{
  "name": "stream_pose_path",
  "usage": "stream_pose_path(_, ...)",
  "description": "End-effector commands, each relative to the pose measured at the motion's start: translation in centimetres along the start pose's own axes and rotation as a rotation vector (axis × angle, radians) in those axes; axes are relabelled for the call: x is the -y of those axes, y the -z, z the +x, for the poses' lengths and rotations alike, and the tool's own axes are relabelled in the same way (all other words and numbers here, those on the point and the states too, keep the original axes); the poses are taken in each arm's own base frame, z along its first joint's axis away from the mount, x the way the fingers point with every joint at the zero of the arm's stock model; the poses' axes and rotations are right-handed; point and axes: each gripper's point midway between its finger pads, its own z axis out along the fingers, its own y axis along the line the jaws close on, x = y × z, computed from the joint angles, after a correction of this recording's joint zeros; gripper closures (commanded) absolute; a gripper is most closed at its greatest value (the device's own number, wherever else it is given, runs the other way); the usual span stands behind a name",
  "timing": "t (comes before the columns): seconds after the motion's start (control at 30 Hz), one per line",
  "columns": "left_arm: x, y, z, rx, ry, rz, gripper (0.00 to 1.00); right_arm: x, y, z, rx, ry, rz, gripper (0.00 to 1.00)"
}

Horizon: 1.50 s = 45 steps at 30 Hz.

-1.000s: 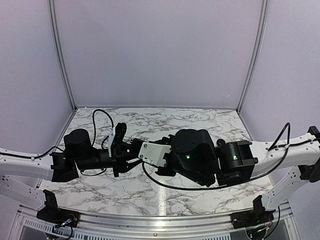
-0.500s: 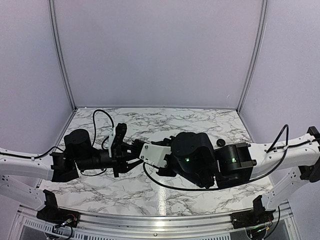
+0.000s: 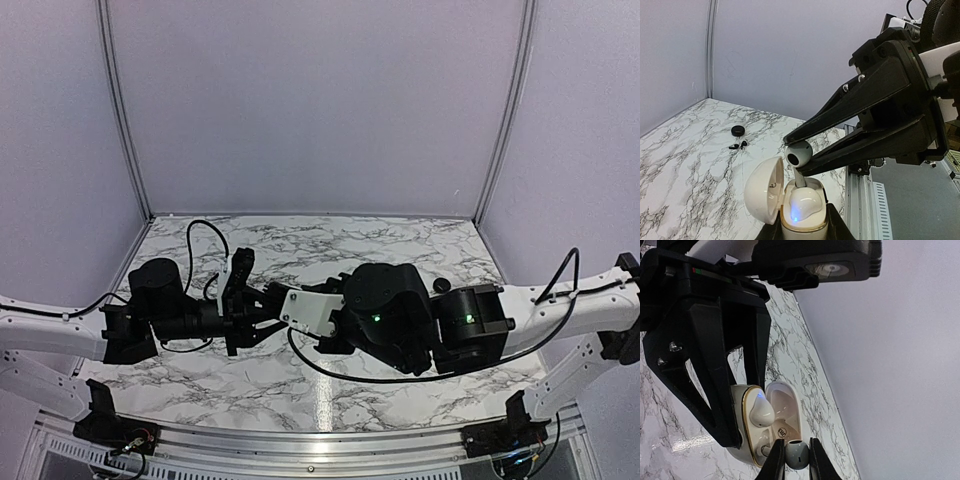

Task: Insert the wireless bluetooth earbuds into the charging case
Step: Insert the right earbud into the right side groove of the charging case.

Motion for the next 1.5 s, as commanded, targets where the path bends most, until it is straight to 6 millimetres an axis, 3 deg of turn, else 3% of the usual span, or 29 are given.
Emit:
stream_pose_path(0.0, 0.2, 0.1, -3.0, 0.083, -0.039, 0.001, 1.0, -2.0, 0.2, -0.6, 0.036, 0.035, -0.098, 0.92)
stream_pose_path(0.8, -0.8, 0.4, -4.1, 0.118, -0.039, -0.065, 1.0, -0.6, -0.5, -0.8, -0.01, 0.108, 0.024, 0.91)
stream_pose_path(1.47, 0.5, 0.2, -5.3, 0.15, -0.09, 0.008, 1.0, -1.6, 0.1, -3.0, 0.109, 0.117, -0.1, 0.91)
